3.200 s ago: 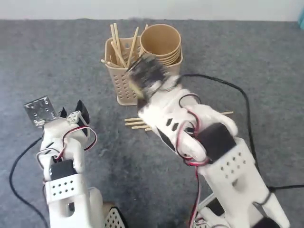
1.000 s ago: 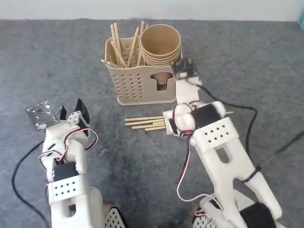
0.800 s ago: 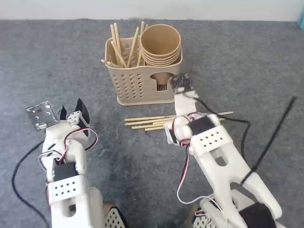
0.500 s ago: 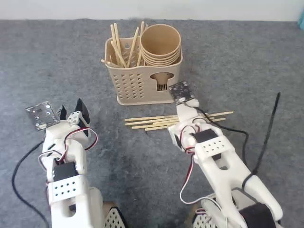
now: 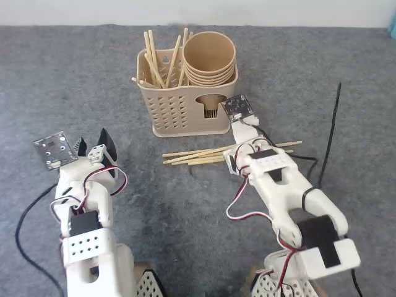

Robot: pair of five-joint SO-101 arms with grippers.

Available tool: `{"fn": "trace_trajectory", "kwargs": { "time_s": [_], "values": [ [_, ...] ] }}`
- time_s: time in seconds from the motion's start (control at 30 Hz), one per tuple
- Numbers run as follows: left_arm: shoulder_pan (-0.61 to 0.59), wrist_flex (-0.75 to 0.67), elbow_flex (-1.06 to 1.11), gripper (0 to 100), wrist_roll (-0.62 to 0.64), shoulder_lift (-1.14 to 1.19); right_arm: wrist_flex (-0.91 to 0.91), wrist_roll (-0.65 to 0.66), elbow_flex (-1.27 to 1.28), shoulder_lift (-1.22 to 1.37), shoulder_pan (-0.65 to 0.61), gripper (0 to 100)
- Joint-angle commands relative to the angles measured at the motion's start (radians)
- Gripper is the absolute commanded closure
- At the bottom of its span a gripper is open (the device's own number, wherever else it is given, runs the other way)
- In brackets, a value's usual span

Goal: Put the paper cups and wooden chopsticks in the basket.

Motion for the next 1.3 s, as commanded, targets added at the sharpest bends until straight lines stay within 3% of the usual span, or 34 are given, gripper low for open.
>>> {"fn": "trace_trajectory", "kwargs": {
  "time_s": [0.0, 0.23, 0.5, 0.77, 0.9, 1.07, 1.27],
  "values": [
    [-0.003, -0.035, -0.004, 82, 0.005, -0.025, 0.013, 0.012, -0.043, 0.008, 0.018, 79.0],
    [-0.003, -0.035, -0.004, 82, 0.005, -0.025, 0.156, 0.018, -0.052, 0.005, 0.012, 99.6],
    [0.0, -0.035, -0.004, 82, 0.005, -0.021, 0.447, 0.203, -0.058, -0.047, 0.018, 91.6],
    [0.002, -0.035, -0.004, 82, 0.005, -0.021, 0.463, 0.261, -0.058, -0.064, 0.012, 91.0],
    [0.002, -0.035, -0.004, 82, 0.005, -0.02, 0.515, 0.269, -0.063, -0.136, 0.012, 84.3],
    [0.003, -0.037, -0.004, 82, 0.005, -0.02, 0.638, 0.262, -0.051, -0.249, -0.097, 81.5],
    [0.005, -0.037, -0.004, 82, 0.005, -0.02, 0.504, 0.269, -0.014, -0.22, -0.171, 81.5]
  ]
}}
